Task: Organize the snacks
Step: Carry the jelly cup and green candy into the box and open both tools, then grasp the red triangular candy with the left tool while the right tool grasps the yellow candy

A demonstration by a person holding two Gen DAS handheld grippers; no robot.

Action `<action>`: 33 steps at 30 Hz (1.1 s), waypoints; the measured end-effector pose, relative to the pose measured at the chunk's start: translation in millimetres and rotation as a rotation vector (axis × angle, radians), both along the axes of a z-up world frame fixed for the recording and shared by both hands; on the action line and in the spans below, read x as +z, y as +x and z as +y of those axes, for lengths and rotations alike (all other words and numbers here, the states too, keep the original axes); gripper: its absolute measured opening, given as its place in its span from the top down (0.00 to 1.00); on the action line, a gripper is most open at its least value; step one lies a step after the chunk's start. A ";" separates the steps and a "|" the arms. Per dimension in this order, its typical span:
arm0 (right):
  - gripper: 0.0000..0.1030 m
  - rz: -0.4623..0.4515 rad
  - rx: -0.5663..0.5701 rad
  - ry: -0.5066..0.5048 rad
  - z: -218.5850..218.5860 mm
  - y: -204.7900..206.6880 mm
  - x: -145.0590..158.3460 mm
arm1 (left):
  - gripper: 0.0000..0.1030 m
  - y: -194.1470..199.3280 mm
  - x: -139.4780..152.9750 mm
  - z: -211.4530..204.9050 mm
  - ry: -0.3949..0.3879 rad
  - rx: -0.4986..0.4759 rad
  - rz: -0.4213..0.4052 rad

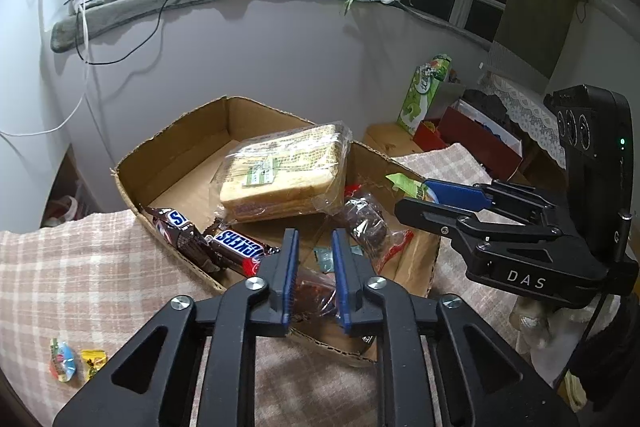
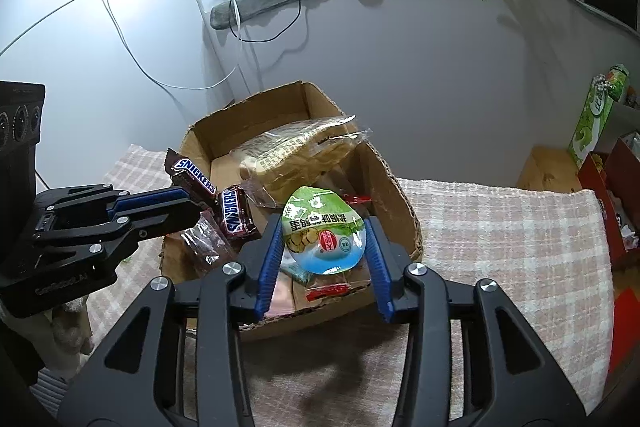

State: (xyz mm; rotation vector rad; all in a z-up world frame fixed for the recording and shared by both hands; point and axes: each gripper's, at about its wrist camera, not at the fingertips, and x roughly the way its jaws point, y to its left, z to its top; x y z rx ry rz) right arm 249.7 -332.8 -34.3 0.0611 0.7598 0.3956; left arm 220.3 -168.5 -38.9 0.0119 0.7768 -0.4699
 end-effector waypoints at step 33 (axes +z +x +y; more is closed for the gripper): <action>0.18 -0.060 -0.047 0.053 11.8 -47.3 33.0 | 0.49 -45.2 14.1 63.2 -0.046 0.098 -0.025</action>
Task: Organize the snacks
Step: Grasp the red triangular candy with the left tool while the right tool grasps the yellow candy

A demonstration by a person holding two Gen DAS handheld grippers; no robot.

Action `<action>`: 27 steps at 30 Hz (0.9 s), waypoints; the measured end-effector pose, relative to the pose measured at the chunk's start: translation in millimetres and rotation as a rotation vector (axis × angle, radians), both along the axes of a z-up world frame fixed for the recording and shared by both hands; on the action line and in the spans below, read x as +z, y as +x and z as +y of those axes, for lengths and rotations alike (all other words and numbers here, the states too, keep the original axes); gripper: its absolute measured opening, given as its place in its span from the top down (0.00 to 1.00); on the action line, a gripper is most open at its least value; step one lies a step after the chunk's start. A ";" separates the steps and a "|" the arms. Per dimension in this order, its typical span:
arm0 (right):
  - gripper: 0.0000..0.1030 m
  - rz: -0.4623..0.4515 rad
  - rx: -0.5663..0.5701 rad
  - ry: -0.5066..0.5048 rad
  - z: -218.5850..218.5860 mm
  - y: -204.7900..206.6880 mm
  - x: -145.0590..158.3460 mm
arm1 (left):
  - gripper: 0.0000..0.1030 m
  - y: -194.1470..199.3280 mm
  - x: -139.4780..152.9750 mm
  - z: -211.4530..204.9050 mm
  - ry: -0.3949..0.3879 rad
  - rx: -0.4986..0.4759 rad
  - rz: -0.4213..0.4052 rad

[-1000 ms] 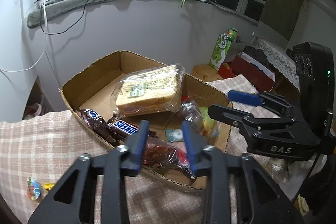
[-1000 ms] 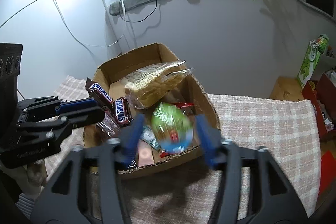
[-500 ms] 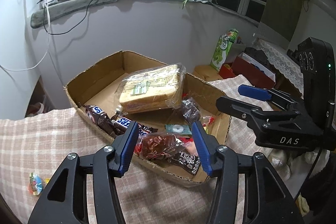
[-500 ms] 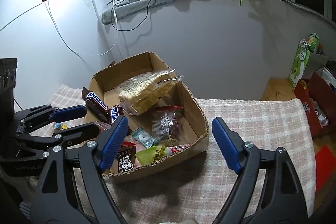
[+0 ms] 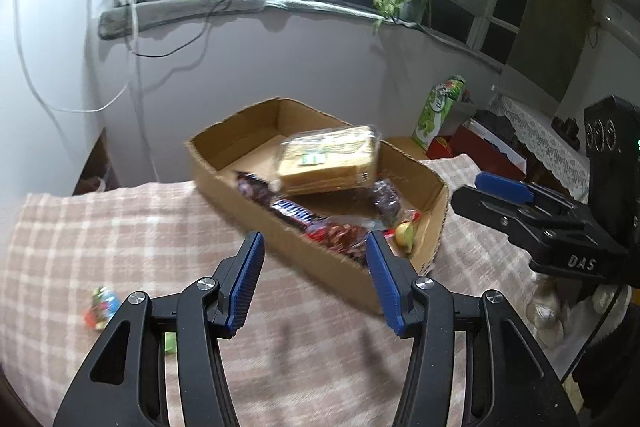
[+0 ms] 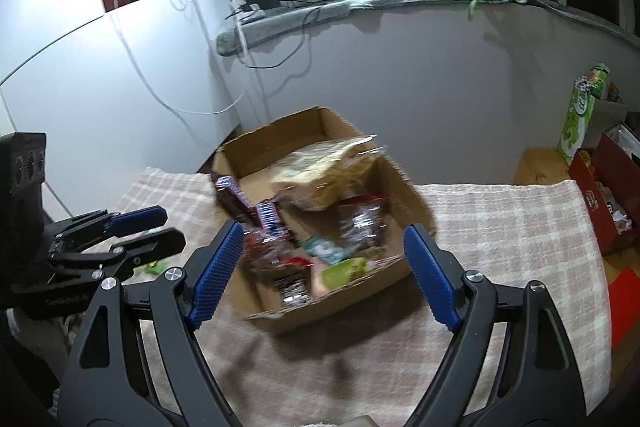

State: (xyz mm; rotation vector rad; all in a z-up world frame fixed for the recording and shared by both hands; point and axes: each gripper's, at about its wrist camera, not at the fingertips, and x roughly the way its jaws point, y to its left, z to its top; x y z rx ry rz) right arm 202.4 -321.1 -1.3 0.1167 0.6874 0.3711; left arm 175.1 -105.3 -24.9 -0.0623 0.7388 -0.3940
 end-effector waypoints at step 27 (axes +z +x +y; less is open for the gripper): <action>0.18 0.071 0.391 -0.103 175.8 -34.9 -48.6 | 0.50 -47.6 -47.9 159.8 -0.025 0.257 0.090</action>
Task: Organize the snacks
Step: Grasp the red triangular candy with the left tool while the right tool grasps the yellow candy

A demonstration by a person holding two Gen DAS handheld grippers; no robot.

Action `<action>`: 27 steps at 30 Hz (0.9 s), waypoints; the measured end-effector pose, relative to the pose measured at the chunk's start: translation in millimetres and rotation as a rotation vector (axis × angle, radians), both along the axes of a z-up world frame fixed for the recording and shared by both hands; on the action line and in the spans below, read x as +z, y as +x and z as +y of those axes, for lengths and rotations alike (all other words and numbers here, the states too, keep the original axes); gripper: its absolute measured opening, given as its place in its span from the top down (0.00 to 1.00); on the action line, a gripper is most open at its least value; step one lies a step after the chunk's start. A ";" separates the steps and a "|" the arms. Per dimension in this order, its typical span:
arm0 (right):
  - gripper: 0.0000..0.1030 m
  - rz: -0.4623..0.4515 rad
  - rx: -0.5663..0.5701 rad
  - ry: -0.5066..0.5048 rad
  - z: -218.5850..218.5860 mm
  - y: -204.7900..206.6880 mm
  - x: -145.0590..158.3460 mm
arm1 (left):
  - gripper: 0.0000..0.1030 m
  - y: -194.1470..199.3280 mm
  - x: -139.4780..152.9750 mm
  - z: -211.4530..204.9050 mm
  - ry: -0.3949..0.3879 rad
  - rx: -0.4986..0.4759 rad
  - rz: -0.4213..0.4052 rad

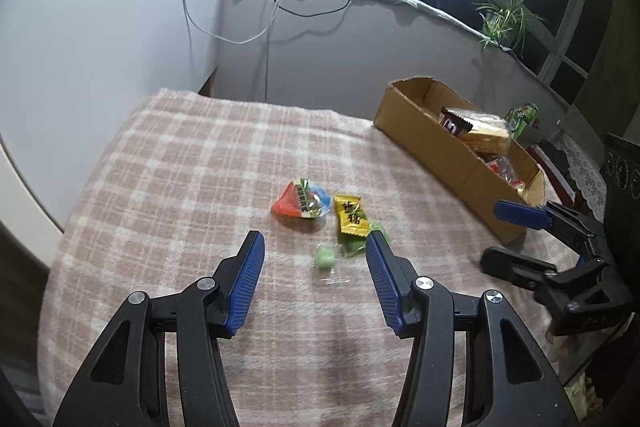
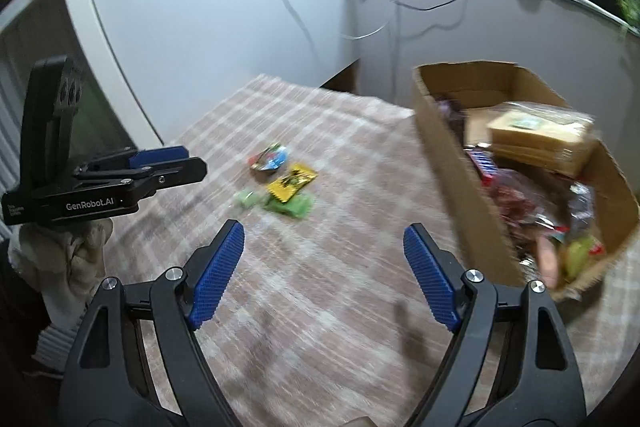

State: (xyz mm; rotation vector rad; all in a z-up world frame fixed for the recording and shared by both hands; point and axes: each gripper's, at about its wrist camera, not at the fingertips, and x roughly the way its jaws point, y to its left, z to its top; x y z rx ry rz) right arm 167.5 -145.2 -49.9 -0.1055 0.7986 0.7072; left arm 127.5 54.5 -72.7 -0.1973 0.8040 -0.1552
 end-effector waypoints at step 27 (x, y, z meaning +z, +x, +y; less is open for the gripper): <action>0.50 0.071 0.122 -0.100 96.8 49.5 -43.6 | 0.54 65.1 -31.8 6.1 -0.013 -0.066 0.071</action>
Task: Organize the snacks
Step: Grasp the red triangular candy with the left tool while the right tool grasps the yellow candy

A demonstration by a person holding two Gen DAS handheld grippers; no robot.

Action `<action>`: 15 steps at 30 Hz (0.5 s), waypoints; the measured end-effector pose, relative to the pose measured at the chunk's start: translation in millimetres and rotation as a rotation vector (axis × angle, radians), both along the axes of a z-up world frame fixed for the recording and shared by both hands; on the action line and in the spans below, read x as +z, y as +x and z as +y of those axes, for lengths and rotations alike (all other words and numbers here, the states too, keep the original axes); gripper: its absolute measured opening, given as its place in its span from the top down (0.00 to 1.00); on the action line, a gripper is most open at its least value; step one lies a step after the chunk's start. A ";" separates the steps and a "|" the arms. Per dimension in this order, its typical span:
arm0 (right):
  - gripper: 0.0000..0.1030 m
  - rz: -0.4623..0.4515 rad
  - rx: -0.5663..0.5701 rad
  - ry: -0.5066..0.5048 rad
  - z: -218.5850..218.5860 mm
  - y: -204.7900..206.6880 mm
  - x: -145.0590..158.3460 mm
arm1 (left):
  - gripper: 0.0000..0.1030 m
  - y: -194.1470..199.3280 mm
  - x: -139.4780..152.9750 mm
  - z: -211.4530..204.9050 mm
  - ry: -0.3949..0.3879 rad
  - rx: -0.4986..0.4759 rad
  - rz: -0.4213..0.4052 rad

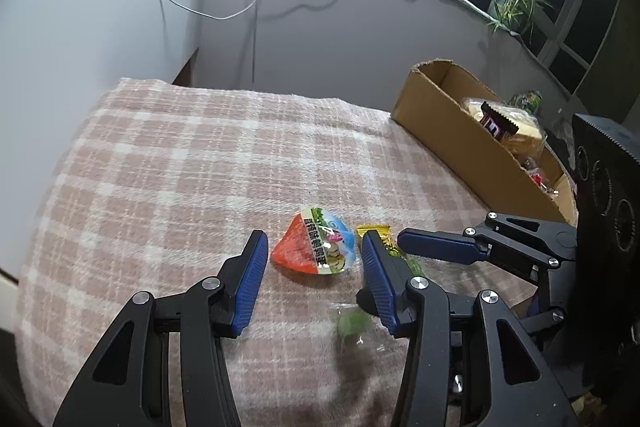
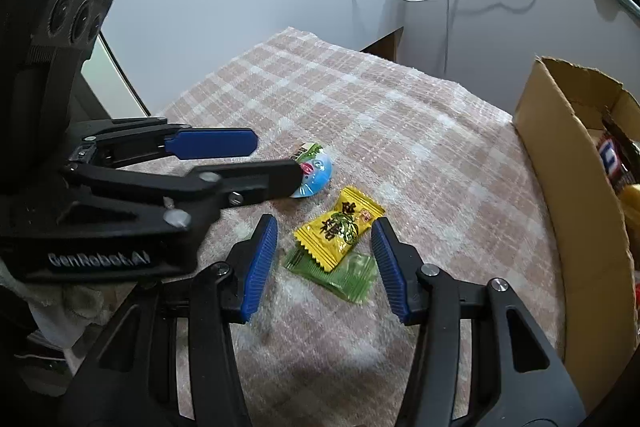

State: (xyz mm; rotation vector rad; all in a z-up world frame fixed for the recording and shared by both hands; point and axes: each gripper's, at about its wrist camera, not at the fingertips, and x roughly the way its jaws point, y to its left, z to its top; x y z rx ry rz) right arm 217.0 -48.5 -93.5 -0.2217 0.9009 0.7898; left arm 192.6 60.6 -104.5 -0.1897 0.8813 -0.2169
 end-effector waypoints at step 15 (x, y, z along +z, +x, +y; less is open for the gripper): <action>0.65 -0.024 0.000 -0.057 7.1 5.5 -3.0 | 0.68 12.8 -11.0 2.0 0.039 0.008 0.030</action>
